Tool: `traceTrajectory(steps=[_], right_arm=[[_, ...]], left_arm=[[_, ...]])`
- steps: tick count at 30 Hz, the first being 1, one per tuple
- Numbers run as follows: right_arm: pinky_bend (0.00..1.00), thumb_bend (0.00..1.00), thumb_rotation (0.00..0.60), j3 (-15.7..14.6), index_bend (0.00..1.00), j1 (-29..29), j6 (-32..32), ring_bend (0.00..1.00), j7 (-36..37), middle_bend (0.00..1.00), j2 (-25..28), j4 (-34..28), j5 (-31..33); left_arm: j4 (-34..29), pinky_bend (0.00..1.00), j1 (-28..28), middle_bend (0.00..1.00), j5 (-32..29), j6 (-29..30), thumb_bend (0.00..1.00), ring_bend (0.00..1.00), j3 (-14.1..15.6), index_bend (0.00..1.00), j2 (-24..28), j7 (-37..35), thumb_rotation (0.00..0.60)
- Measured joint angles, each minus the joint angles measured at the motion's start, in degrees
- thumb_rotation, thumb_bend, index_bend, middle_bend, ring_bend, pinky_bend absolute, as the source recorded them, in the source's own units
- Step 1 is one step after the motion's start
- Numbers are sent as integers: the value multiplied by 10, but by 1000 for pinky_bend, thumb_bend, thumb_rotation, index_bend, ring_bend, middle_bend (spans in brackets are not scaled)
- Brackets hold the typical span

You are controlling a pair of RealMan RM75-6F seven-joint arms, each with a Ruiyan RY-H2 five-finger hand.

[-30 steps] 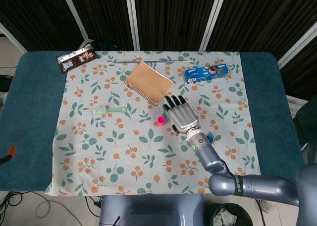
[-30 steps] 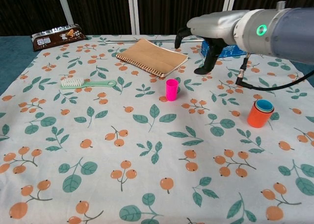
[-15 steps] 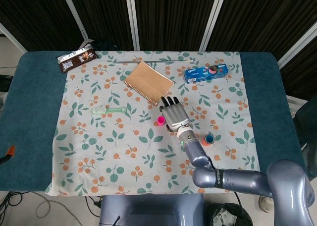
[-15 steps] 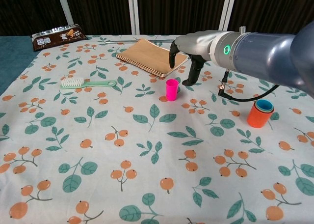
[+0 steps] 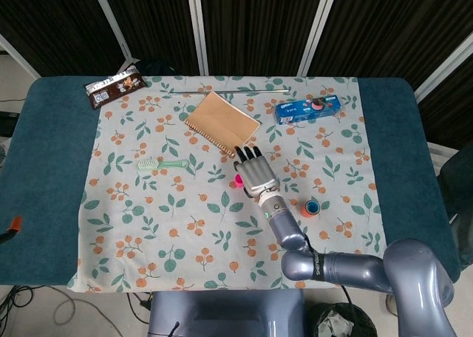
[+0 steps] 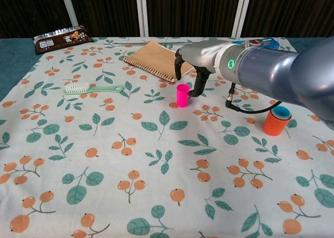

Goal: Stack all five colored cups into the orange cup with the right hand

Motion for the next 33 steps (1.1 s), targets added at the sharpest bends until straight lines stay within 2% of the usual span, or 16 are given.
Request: traceTrajectory(steps=[16,33], right_arm=[[117,404,600,0,397,4,-13,94,17,0,-25,50,-3],[123,409,600,4,428,6,-18,102,27,0,-41,68,-13]], left_arm=[[2,314,0,0,-4,0,302,0,-1,101,-1,1,600],[2,314,-1,0,-4,-1,308,0,-2,101,-1,0,600]])
